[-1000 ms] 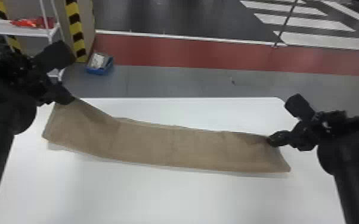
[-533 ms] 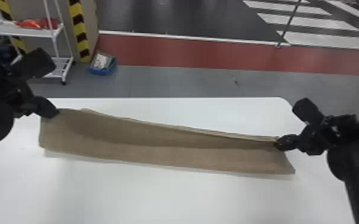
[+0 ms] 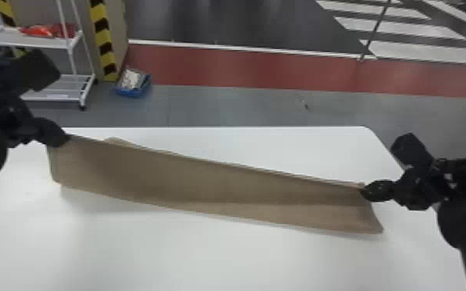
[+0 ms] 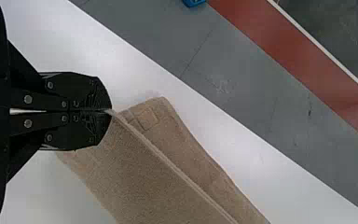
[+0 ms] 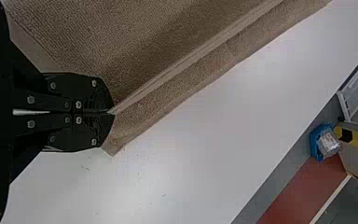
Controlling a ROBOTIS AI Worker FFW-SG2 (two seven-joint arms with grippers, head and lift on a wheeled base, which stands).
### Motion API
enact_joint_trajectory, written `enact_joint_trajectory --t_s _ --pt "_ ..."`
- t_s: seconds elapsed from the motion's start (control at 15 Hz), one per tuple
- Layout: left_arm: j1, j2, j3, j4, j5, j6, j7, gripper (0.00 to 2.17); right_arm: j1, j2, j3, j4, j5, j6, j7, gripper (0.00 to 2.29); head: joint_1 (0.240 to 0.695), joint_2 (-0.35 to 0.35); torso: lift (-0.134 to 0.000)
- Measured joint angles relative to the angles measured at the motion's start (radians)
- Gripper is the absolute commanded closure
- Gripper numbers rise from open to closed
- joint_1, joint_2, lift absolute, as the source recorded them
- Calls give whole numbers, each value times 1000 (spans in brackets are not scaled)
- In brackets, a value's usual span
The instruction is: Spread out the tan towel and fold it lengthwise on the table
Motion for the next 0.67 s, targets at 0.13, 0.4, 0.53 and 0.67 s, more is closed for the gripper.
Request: enact_joint_trajectory --t_s 0.13,0.4,0.53,0.67 --pt "71 37 50 -93 8 -3 -31 2007 38 -8 -13 -64 -27 3 22 1305 695 -135 -124" --pt "257 112 198 -306 77 -24 -100 2003 151 -17 -43 -236 -93 9 72 1308 695 -74 -124" --pt "340 131 274 -386 113 -37 -120 2007 210 -19 -59 -317 -119 9 89 1308 695 -34 -124" --pt "424 136 343 -462 145 -47 -142 2007 251 -20 -68 -385 -139 9 90 1308 695 -14 -124"
